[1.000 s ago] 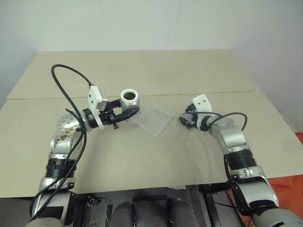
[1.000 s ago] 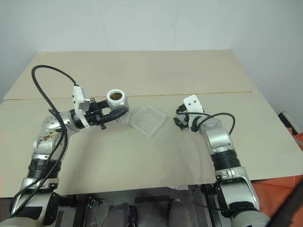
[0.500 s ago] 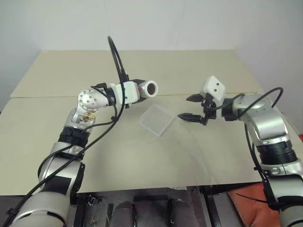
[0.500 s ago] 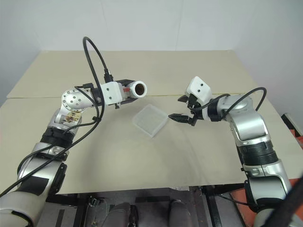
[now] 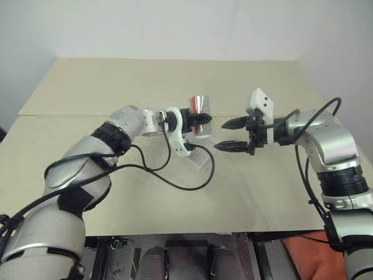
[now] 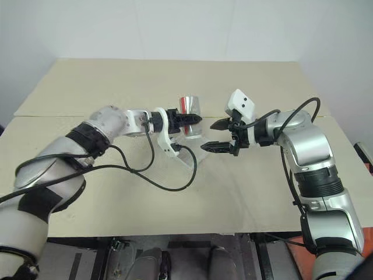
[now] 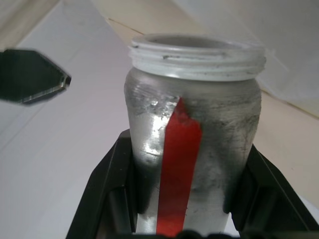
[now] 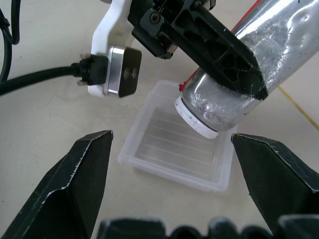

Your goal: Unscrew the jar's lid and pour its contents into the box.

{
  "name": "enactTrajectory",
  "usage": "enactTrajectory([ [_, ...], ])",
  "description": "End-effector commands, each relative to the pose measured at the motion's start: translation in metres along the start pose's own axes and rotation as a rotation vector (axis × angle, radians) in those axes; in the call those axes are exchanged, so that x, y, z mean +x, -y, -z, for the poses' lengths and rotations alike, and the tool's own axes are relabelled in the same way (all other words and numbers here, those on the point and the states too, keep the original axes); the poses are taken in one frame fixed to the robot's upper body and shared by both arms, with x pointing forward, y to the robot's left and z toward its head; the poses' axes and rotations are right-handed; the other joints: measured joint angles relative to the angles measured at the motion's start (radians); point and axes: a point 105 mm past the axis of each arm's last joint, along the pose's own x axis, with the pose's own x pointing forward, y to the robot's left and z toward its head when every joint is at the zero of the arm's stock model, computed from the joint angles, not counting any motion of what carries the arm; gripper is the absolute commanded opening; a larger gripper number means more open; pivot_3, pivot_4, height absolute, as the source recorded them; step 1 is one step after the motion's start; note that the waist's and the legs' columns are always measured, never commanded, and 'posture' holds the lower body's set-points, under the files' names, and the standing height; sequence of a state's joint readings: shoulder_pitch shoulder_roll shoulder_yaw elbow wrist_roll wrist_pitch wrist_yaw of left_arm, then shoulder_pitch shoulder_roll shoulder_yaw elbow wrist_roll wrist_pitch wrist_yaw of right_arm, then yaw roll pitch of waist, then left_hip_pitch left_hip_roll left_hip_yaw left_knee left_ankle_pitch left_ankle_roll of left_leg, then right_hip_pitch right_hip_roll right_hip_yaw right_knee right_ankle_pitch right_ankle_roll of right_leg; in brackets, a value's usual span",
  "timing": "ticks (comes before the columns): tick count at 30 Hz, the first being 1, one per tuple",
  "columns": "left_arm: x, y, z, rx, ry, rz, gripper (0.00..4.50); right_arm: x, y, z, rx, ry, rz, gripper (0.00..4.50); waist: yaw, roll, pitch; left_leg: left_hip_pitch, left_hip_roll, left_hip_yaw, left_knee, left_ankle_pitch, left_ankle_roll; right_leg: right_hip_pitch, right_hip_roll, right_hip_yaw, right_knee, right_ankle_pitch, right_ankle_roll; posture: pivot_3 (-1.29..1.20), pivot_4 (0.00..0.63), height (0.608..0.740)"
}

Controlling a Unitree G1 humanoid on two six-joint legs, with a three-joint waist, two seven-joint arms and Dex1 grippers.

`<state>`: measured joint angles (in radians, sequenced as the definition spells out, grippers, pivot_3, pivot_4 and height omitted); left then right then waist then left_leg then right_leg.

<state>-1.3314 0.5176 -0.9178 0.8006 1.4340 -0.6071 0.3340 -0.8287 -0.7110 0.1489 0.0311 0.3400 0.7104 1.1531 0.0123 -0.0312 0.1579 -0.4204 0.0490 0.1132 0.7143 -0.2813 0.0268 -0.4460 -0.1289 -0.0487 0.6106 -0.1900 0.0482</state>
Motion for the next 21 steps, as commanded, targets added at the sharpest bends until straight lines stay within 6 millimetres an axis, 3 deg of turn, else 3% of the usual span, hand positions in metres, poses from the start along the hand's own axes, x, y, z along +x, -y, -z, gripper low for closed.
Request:
enactTrajectory([
  [1,-0.005,-0.006,0.016,0.019,-0.055,-0.028,1.91,-0.005,-0.001,-0.018,-0.044,0.055,0.007,4.42,-0.002,0.0,0.0,0.0,0.0,0.0,0.0,0.0,0.0,0.0,0.0,0.0,0.0,0.0,0.0,0.0,0.15,0.74],
  [11,-0.02,-0.003,0.026,-0.087,-0.097,-0.038,1.91,-0.003,-0.002,-0.018,-0.043,0.067,0.012,4.42,0.003,0.0,0.0,0.0,0.0,0.0,0.001,0.0,0.0,0.0,0.0,0.0,0.001,0.0,0.0,0.0,0.15,0.74],
  [16,-0.039,0.0,0.039,-0.324,-0.2,-0.116,1.91,-0.002,-0.003,-0.016,-0.044,0.073,0.015,4.42,-0.001,0.0,0.0,0.0,0.0,0.0,0.001,0.0,0.0,0.0,-0.001,0.0,0.001,0.0,0.0,0.0,0.15,0.74],
  [21,-0.065,0.023,0.042,-0.646,-0.306,-0.13,1.91,-0.001,-0.004,-0.017,-0.059,0.084,0.015,4.42,-0.008,0.0,0.0,0.0,0.0,0.0,0.002,0.001,-0.001,0.0,-0.001,0.0,0.003,0.0,0.0,0.0,0.15,0.74],
])
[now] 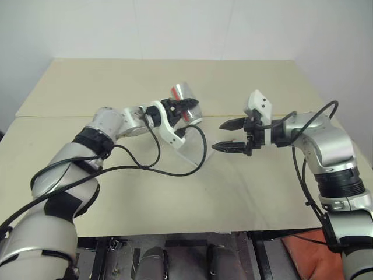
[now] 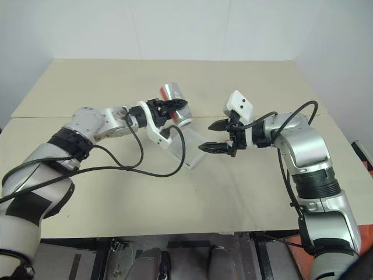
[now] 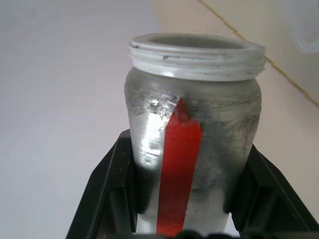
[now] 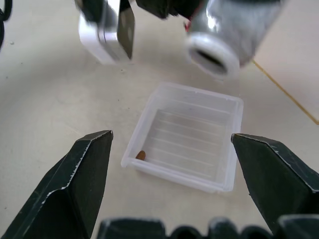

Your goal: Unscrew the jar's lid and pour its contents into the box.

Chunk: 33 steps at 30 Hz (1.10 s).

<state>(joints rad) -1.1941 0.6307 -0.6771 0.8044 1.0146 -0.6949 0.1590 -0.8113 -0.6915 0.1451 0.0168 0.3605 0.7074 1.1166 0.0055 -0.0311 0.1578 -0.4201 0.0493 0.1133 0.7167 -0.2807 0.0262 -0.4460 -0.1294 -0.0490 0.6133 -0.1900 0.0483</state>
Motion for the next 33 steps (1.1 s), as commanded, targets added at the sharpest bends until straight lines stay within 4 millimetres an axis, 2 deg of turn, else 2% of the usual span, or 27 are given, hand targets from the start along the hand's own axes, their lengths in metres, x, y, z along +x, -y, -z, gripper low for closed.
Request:
enactTrajectory([
  [1,-0.018,-0.003,0.016,-0.245,-0.095,-0.06,1.91,-0.005,-0.002,-0.017,-0.072,0.055,0.009,4.42,-0.002,0.0,0.0,0.0,0.0,0.0,0.0,0.0,0.0,0.0,0.0,0.0,0.0,0.0,0.0,0.0,0.15,0.74],
  [5,-0.032,0.01,0.024,-0.611,-0.189,-0.096,1.91,-0.005,-0.002,-0.016,-0.08,0.057,0.016,4.42,-0.004,0.0,0.0,0.0,0.0,0.0,0.002,0.0,0.0,0.001,0.0,0.0,0.001,0.0,0.0,0.0,0.15,0.74],
  [8,-0.042,0.019,0.034,-0.974,-0.278,-0.146,1.91,-0.006,-0.003,-0.016,-0.084,0.061,0.021,4.42,0.0,0.0,0.0,-0.001,0.001,-0.001,0.005,0.0,0.0,0.001,0.0,-0.001,0.003,0.0,0.0,0.0,0.15,0.74],
  [10,-0.048,0.026,0.03,-1.197,-0.269,-0.173,1.91,-0.008,-0.003,-0.016,-0.085,0.064,0.022,4.42,0.0,0.0,0.0,-0.001,0.001,-0.001,0.008,0.0,0.001,0.002,0.0,-0.001,0.004,0.0,0.0,0.0,0.15,0.74],
  [14,-0.057,0.036,0.018,-1.434,-0.263,-0.216,1.91,-0.01,-0.005,-0.015,-0.088,0.061,0.023,4.42,-0.002,0.0,0.0,0.001,0.001,-0.003,0.011,-0.001,0.001,0.005,0.0,-0.001,0.006,0.0,0.0,0.0,0.15,0.74],
  [18,-0.064,0.047,0.01,-1.672,-0.273,-0.358,1.91,-0.012,-0.006,-0.014,-0.09,0.056,0.027,4.42,-0.002,0.0,0.0,0.005,0.0,-0.003,0.01,-0.001,0.001,0.008,0.0,0.0,0.007,0.0,0.0,0.0,0.15,0.74],
  [24,-0.076,0.064,0.007,-1.751,-0.306,-0.516,1.91,-0.015,-0.006,-0.014,-0.084,0.059,0.037,4.42,0.0,0.0,0.0,0.005,0.0,-0.003,0.01,-0.001,0.001,0.008,0.0,0.0,0.006,0.0,0.0,0.0,0.15,0.74],
  [26,-0.077,0.068,0.003,-1.727,-0.307,-0.516,1.91,-0.015,-0.006,-0.013,-0.082,0.058,0.037,4.42,0.001,0.0,0.0,0.005,0.0,-0.003,0.01,-0.001,0.001,0.008,0.0,0.0,0.006,0.0,0.0,0.0,0.15,0.74],
  [33,-0.078,0.089,-0.009,-1.801,-0.321,-0.52,1.91,-0.015,-0.006,-0.013,-0.082,0.058,0.034,4.42,0.005,0.0,0.0,0.005,0.0,-0.003,0.01,-0.001,0.002,0.009,0.0,-0.001,0.004,0.001,-0.001,0.0,0.15,0.74],
])
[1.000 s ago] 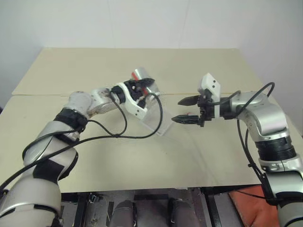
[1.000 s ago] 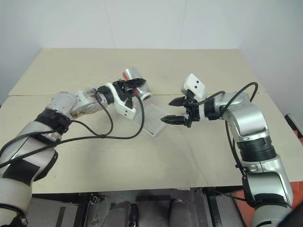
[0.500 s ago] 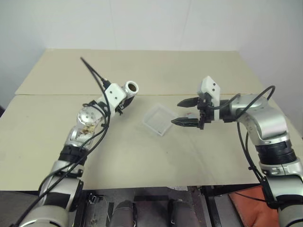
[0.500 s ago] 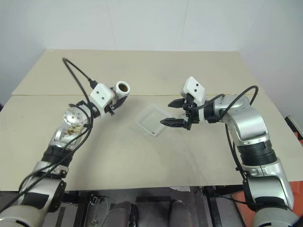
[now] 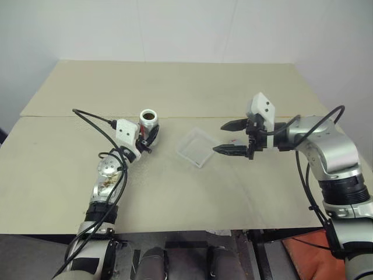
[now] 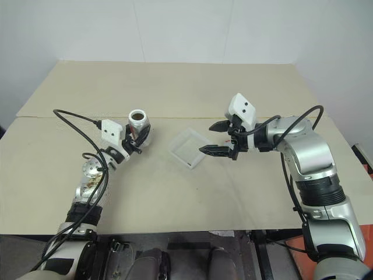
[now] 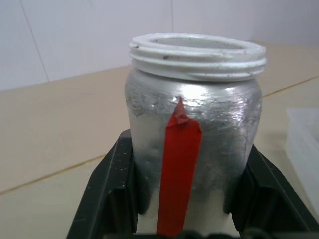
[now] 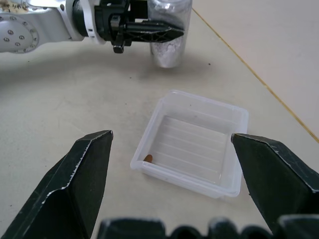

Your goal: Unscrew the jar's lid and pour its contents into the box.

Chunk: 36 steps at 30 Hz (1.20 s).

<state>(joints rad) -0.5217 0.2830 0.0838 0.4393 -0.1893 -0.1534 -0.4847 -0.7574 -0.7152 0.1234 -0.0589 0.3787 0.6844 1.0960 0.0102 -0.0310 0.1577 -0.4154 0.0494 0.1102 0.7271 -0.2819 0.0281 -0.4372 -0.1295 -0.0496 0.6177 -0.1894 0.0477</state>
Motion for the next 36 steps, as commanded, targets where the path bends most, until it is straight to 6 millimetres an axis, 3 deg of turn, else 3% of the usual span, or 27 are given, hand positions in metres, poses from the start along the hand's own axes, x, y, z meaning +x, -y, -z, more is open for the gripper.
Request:
enactTrajectory([
  [1,-0.002,-0.001,0.0,-0.036,0.023,-0.014,1.91,-0.009,0.001,-0.013,-0.039,0.043,0.022,4.42,0.0,0.0,0.0,0.0,0.0,0.0,0.0,0.0,0.0,0.0,0.0,0.0,0.0,0.0,0.0,0.0,0.15,0.74],
  [10,-0.009,0.001,0.012,-0.069,-0.025,-0.019,1.91,-0.007,0.0,-0.013,-0.039,0.049,0.021,4.42,0.0,0.0,0.0,0.0,0.0,0.0,0.0,0.0,0.0,0.0,0.0,0.0,0.0,0.0,0.0,0.0,0.15,0.74],
  [18,-0.021,-0.006,0.017,-0.097,-0.075,-0.055,4.45,-0.005,-0.001,-0.012,-0.041,0.055,0.018,4.5,-0.003,0.0,0.0,0.0,0.0,0.0,0.0,0.0,0.0,0.0,0.0,0.0,0.0,0.0,0.0,0.0,0.15,0.74],
  [28,-0.063,0.003,0.005,-0.048,-0.156,0.108,4.48,-0.004,-0.001,-0.007,-0.04,0.059,0.031,4.5,-0.005,0.0,0.0,0.0,0.001,0.0,-0.001,0.0,0.0,0.0,0.0,0.0,-0.003,0.0,0.0,0.0,0.15,0.74],
  [33,-0.098,0.008,-0.024,0.028,-0.183,0.294,4.48,-0.004,-0.002,-0.003,-0.034,0.061,0.037,4.5,-0.008,0.0,0.0,0.0,0.001,0.0,-0.001,-0.001,0.001,0.0,0.0,0.0,-0.004,0.0,0.0,0.0,0.15,0.74],
  [36,-0.107,0.005,-0.044,0.043,-0.173,0.37,4.48,-0.004,-0.003,-0.002,-0.032,0.061,0.04,4.5,-0.005,0.001,0.0,0.001,0.001,0.0,-0.001,-0.001,0.001,-0.001,0.0,0.001,-0.005,0.0,0.0,0.0,0.15,0.74],
])
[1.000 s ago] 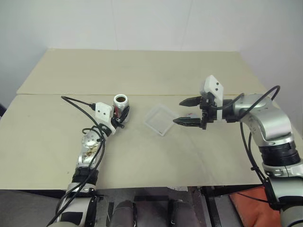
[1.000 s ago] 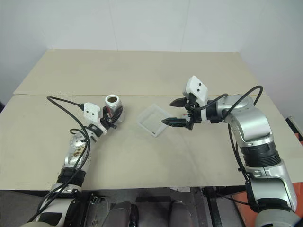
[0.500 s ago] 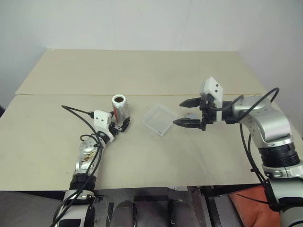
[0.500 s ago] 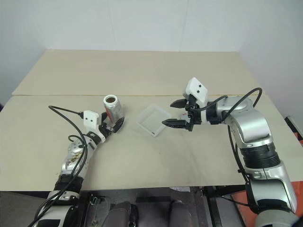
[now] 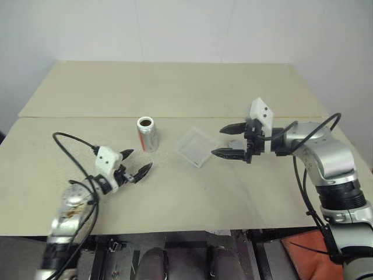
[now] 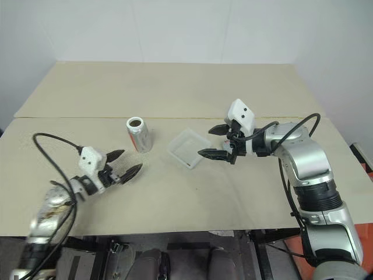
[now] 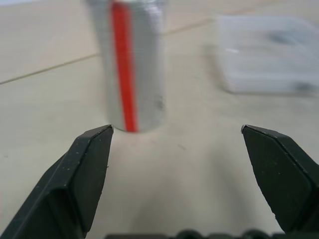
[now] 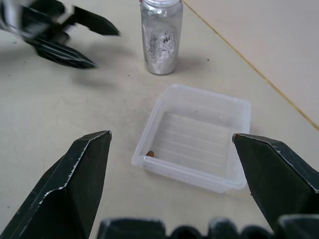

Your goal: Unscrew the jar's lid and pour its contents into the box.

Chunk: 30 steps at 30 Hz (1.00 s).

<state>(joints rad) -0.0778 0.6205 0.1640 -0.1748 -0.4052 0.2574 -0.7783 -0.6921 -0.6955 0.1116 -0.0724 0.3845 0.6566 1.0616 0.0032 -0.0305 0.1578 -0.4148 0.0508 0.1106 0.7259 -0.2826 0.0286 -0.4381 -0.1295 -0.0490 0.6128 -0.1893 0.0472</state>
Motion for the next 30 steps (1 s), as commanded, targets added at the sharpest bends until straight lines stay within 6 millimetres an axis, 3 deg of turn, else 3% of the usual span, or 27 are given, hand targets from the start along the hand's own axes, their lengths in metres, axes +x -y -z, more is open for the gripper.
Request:
enactTrajectory([
  [1,-0.016,-0.001,-0.039,0.064,0.081,0.097,4.48,-0.008,0.001,-0.014,-0.06,0.044,0.022,4.5,0.002,0.0,0.0,0.0,0.0,0.0,0.0,0.0,0.0,0.0,0.0,0.0,0.0,0.0,0.0,0.0,0.15,0.74],
  [6,-0.036,-0.007,-0.065,0.121,0.086,0.224,4.48,-0.01,0.0,-0.012,-0.058,0.037,0.023,4.5,0.001,0.0,0.0,0.0,0.0,0.001,-0.001,0.0,0.0,0.0,0.0,0.0,0.0,0.0,0.0,0.0,0.15,0.74],
  [13,-0.053,-0.005,-0.074,0.124,0.034,0.369,4.48,-0.016,-0.002,-0.013,-0.059,0.016,0.021,4.5,-0.002,0.001,0.0,0.001,0.0,0.001,-0.002,0.0,0.0,0.0,0.0,0.0,-0.001,0.0,0.0,0.0,0.15,0.74],
  [30,-0.056,0.006,-0.08,0.094,0.082,0.426,4.48,-0.018,-0.013,-0.016,-0.057,0.04,0.024,4.5,-0.003,0.001,0.0,0.001,-0.001,0.001,-0.004,0.0,-0.001,0.0,0.0,0.001,-0.001,0.0,0.0,0.0,0.15,0.74],
])
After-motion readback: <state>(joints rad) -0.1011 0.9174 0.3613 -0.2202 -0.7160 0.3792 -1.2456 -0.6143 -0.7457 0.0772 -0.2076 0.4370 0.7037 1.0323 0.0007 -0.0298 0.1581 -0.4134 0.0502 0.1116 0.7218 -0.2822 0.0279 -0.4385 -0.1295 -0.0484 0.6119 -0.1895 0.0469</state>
